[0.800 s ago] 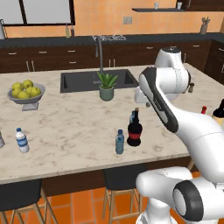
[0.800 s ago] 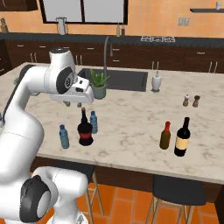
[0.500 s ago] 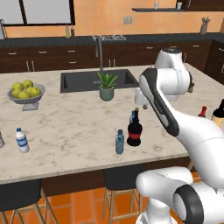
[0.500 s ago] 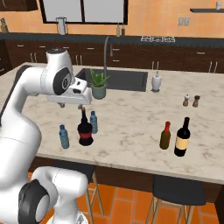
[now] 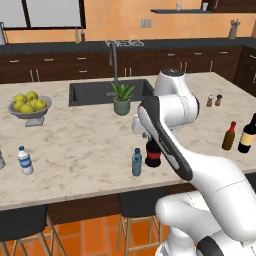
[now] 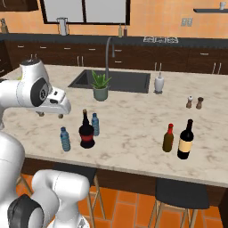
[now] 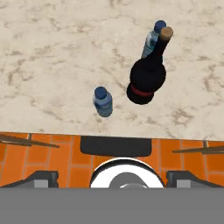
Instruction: Move the plastic bottles in the middle to the plastics group, and the glass bottles in the middle to the glass group.
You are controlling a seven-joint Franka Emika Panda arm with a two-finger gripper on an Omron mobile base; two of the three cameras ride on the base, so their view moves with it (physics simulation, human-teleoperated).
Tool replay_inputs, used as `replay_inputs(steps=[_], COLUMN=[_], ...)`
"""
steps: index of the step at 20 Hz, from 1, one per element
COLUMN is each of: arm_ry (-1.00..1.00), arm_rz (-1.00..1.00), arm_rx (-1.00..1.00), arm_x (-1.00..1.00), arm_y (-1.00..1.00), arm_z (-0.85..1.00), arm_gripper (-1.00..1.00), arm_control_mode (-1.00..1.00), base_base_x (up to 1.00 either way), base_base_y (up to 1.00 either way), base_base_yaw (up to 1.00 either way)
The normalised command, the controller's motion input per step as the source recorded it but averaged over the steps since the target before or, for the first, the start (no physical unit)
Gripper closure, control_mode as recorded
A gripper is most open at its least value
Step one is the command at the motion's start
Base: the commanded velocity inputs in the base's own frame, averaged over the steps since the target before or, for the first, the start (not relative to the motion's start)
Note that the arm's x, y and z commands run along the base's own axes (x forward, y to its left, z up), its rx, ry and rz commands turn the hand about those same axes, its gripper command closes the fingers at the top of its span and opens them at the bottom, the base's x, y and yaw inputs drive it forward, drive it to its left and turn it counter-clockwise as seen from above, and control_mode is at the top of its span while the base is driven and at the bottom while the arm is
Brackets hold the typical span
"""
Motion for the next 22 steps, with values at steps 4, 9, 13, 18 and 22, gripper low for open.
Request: replay_inputs(steps=[4, 9, 13, 18, 22], arm_ry=[0.00, 0.00, 0.00, 0.00, -0.04], arm_rz=[0.00, -0.05, -0.15, -0.11, -0.04], arm_rx=[0.00, 0.00, 0.00, 0.01, 0.05], arm_x=[0.24, 0.27, 0.12, 0.28, 0.25], arm_y=[0.71, 0.19, -0.10, -0.12, 0.00], arm_z=[-0.06, -0.10, -0.61, -0.82, -0.52], arm_gripper=[-1.00, -1.00, -1.00, -1.00, -1.00], arm_control_mode=[-1.00, -1.00, -1.00, -1.00, -1.00], base_base_x=[0.00, 0.00, 0.00, 0.00, 0.00], base_base_y=[0.00, 0.00, 0.00, 0.00, 0.00], base_base_yaw=[0.00, 0.00, 0.00, 0.00, 0.00])
